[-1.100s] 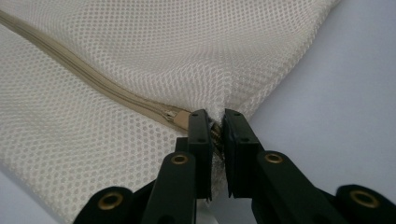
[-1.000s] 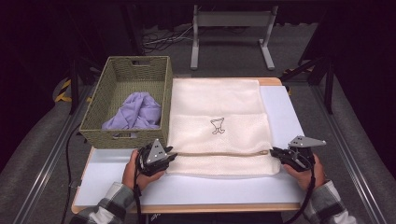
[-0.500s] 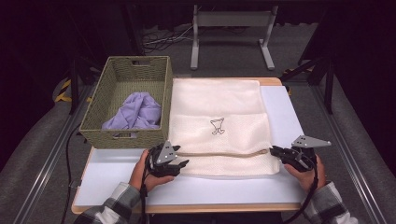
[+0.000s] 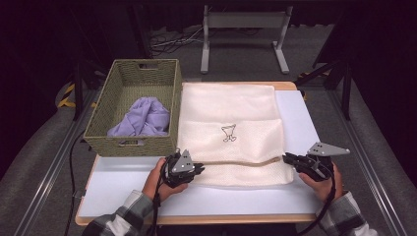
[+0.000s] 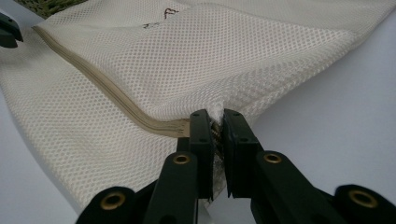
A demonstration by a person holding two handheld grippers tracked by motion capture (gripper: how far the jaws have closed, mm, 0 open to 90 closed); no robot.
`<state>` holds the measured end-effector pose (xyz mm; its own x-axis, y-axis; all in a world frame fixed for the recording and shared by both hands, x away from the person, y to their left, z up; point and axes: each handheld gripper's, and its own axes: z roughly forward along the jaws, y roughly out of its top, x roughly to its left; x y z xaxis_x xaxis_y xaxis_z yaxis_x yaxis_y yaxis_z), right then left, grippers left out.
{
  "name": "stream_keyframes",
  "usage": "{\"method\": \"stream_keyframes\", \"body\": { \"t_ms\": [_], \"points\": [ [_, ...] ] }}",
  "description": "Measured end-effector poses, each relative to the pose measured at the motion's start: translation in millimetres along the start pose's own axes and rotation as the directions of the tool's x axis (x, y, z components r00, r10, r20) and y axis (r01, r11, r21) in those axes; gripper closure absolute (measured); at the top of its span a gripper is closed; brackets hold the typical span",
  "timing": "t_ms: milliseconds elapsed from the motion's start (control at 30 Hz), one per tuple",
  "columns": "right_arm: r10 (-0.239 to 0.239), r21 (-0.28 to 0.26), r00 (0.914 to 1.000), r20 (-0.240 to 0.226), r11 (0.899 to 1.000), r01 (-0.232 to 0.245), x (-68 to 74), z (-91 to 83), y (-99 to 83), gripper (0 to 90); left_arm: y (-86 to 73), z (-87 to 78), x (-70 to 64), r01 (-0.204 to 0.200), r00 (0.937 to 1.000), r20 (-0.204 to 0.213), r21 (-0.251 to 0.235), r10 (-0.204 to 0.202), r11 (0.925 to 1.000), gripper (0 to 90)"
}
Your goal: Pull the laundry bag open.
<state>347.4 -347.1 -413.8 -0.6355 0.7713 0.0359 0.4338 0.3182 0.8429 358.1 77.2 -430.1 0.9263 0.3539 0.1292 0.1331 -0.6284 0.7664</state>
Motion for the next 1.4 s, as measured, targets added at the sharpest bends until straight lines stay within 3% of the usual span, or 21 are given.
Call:
{"method": "stream_keyframes", "body": {
  "t_ms": [167,333,433,500,533,700,800,867,1000,1100,1267,1333,1400],
  "points": [
    [-0.003,-0.008,0.9997,-0.026,1.0,0.003,4.0,0.9,2.1,84.2,20.9,17.1,-8.8,-0.04,0.9984,0.04,-0.003,0.04,0.9992,90.0],
    [-0.015,-0.018,0.9991,-0.04,1.0,0.014,9.0,2.5,4.3,84.2,48.8,39.5,-22.0,-0.078,0.9944,0.072,-0.004,0.078,0.997,90.0],
    [-0.016,-0.025,0.9987,-0.049,1.0,0.014,10.5,1.8,5.6,84.2,58.7,48.0,-26.4,-0.08,0.993,0.086,-0.012,0.081,0.9967,90.0],
    [-0.018,-0.025,0.9986,-0.05,1.0,0.017,11.5,1.8,5.8,84.2,77.8,66.0,-35.9,-0.083,0.9903,0.11,-0.024,0.085,0.9963,89.9],
    [-0.018,-0.025,0.9986,-0.05,1.0,0.017,11.5,1.8,5.8,84.2,77.8,66.0,-35.9,-0.083,0.9903,0.11,-0.024,0.085,0.9963,89.9],
    [-0.024,-0.027,0.9982,-0.056,0.999,0.022,14.4,1.4,5.9,84.2,109.4,101.4,-50.0,-0.076,0.9887,0.127,-0.03,0.079,0.9966,87.5],
    [-0.029,-0.028,0.9975,-0.064,0.999,0.027,15.8,1.2,6.0,84.2,115.5,109.8,-51.4,-0.074,0.9901,0.117,-0.026,0.077,0.9969,87.2],
    [-0.033,-0.029,0.997,-0.07,0.999,0.031,17.2,1.0,6.4,84.2,121.9,120.4,-51.0,-0.046,0.9919,0.117,-0.014,0.048,0.9988,86.5],
    [-0.038,-0.037,0.9958,-0.083,0.999,0.035,20.4,-0.1,7.9,84.2,129.2,132.1,-51.7,-0.034,0.9946,0.098,0.003,0.034,0.9994,84.8],
    [-0.045,-0.033,0.9959,-0.078,0.999,0.042,21.7,-0.2,8.1,84.2,131.1,132.9,-52.5,-0.033,0.9955,0.089,0.005,0.033,0.9994,83.2],
    [-0.041,-0.034,0.9957,-0.083,0.999,0.038,21.3,-0.5,7.5,84.2,132.1,126.0,-54.6,-0.029,0.9959,0.084,-0.047,0.033,0.9985,77.8],
    [-0.042,-0.034,0.9953,-0.087,0.999,0.04,22.3,-0.2,8.1,84.2,133.0,127.9,-56.7,-0.058,0.9943,0.088,-0.018,0.059,0.9981,75.8],
    [-0.052,-0.03,0.9951,-0.084,0.998,0.05,24.0,0.2,8.7,84.2,132.4,129.2,-55.7,-0.05,0.9938,0.099,-0.019,0.052,0.9986,73.5]
  ]
}}
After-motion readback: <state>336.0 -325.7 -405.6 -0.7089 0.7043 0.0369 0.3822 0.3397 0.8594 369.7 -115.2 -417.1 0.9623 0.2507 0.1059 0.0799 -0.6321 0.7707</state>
